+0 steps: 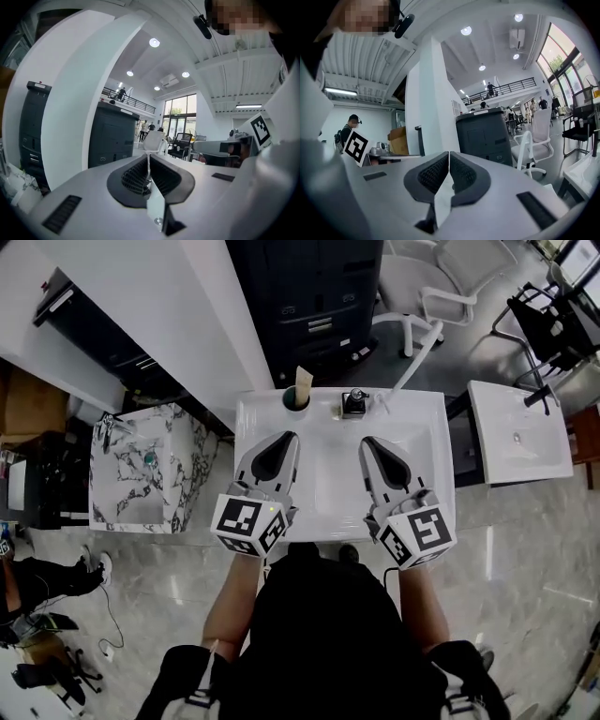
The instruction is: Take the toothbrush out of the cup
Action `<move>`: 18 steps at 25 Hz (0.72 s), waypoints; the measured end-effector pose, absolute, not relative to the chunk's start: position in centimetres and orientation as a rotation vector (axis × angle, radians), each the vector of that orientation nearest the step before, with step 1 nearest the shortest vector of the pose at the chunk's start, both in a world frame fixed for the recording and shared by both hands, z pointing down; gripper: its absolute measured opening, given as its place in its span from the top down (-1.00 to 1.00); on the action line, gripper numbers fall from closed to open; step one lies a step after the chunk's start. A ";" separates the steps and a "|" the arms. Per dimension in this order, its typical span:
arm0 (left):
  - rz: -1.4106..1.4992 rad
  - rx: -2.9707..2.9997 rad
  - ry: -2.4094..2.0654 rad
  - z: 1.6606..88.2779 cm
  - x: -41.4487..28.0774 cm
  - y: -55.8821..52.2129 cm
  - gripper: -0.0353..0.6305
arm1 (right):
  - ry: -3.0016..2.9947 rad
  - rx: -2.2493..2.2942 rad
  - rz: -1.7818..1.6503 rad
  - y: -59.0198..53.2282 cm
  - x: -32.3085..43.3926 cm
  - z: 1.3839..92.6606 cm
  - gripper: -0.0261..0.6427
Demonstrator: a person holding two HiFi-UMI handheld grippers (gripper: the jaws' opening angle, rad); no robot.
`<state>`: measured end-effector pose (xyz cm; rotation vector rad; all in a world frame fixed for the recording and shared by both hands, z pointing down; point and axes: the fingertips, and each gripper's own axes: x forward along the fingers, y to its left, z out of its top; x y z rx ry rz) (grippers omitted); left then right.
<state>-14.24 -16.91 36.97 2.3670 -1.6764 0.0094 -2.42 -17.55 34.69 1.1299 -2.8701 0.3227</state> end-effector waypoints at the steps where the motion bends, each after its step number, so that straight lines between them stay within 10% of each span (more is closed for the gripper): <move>1: 0.014 2.372 -1.666 37.1 -14.7 -17.4 0.81 | -2.862 1.138 0.319 -17.8 -2.8 34.8 0.83; 18: 0.143 2.460 -1.454 42.0 -19.0 -25.2 0.81 | -2.694 1.320 0.378 -19.7 -5.7 37.8 0.83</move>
